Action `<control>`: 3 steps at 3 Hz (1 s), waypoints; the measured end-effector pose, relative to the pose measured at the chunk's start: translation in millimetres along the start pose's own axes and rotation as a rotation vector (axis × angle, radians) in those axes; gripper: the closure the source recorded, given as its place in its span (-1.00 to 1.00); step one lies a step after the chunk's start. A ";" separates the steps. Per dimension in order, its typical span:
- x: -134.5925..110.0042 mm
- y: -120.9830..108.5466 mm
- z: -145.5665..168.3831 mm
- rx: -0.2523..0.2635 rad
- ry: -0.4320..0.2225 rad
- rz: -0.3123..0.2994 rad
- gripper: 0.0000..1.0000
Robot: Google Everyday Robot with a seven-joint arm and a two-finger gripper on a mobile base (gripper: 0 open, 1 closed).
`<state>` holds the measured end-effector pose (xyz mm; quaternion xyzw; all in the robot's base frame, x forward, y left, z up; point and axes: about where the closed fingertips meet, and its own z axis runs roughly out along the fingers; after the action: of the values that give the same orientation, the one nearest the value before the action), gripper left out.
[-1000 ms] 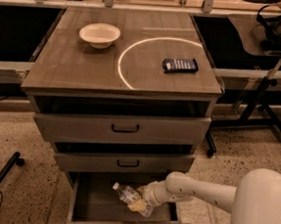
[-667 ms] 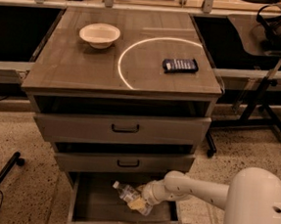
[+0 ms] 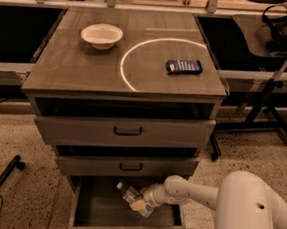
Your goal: Place blue plastic bottle into bottom drawer
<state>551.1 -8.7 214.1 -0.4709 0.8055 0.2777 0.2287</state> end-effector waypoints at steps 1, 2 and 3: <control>3.7 -10.9 16.1 0.008 0.000 0.023 -0.29; 4.6 -18.6 33.4 -0.003 -0.007 0.034 -0.91; 5.0 -19.2 37.3 -0.021 -0.019 0.031 -1.00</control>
Offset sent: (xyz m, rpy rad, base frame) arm 0.0292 0.0152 -0.0440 0.0146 0.0264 -0.0343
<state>569.8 5.1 178.8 -0.4580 0.8076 0.2940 0.2270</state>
